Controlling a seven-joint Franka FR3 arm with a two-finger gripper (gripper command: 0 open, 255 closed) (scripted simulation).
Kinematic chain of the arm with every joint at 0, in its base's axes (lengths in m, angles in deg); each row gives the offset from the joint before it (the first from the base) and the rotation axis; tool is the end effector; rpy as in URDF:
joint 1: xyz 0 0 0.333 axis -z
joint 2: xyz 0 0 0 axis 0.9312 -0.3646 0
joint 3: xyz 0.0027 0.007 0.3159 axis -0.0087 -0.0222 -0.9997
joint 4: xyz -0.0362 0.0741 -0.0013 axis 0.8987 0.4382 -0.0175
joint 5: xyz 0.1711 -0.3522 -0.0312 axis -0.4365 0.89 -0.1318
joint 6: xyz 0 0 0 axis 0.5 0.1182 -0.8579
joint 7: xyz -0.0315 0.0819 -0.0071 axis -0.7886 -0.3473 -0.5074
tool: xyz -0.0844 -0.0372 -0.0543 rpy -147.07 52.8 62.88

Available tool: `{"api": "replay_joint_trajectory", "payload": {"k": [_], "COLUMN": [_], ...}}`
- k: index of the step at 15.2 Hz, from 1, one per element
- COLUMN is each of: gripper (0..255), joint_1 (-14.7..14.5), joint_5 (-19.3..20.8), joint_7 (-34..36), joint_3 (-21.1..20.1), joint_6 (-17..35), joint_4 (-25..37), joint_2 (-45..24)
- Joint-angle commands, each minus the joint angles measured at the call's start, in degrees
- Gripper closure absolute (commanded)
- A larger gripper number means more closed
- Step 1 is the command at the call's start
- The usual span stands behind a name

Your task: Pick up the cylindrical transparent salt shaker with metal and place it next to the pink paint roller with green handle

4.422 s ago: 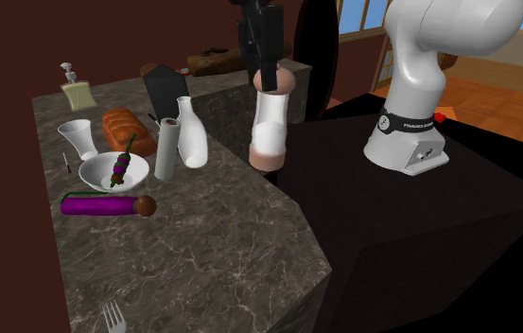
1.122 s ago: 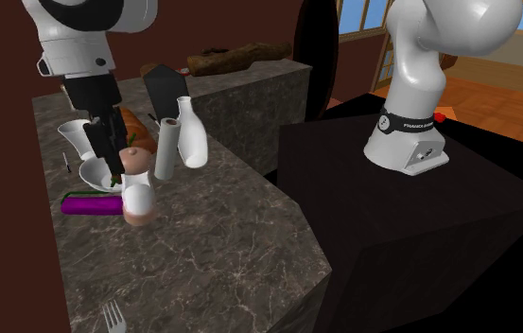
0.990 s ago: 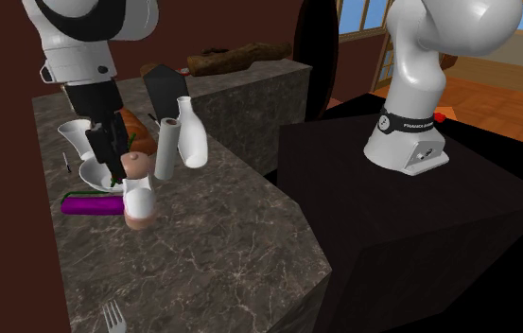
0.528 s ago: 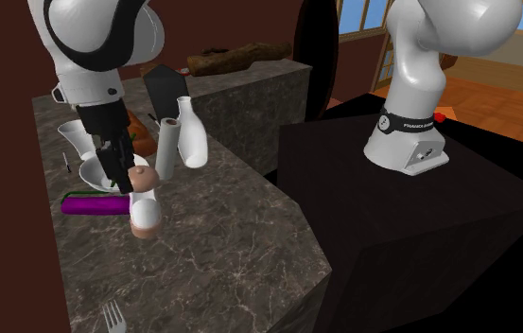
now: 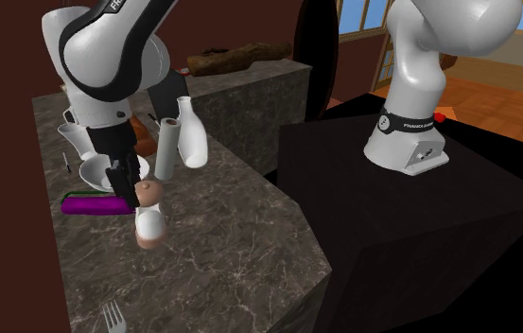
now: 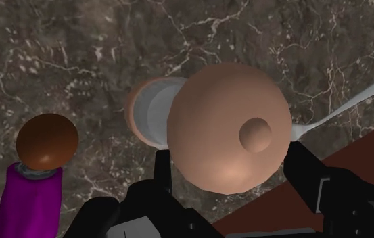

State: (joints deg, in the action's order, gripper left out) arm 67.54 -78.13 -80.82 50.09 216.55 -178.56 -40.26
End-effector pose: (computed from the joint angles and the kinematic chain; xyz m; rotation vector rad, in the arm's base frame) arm 0.6748 -0.0095 0.1783 -2.9230 -0.1033 0.0527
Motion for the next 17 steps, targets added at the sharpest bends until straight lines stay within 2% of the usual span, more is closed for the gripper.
{"api": "replay_joint_trajectory", "payload": {"k": [1,8,9,14,17], "gripper": [255,255,0,0,0], "joint_1": [0.13,0.13,0.14,0.14,0.46], "joint_5": [-0.18,-0.17,-0.17,-0.17,0.6], "joint_7": [-0.3,-0.3,-0.3,-0.31,0.14], "joint_3": [-0.13,-0.13,-0.13,-0.13,0.56], "joint_6": [0.73,0.72,0.72,0.72,-3.0], "joint_4": [0.41,0.44,0.44,0.44,0.35], "joint_2": [-1.14,-1.15,-1.16,-1.15,2.58]}}
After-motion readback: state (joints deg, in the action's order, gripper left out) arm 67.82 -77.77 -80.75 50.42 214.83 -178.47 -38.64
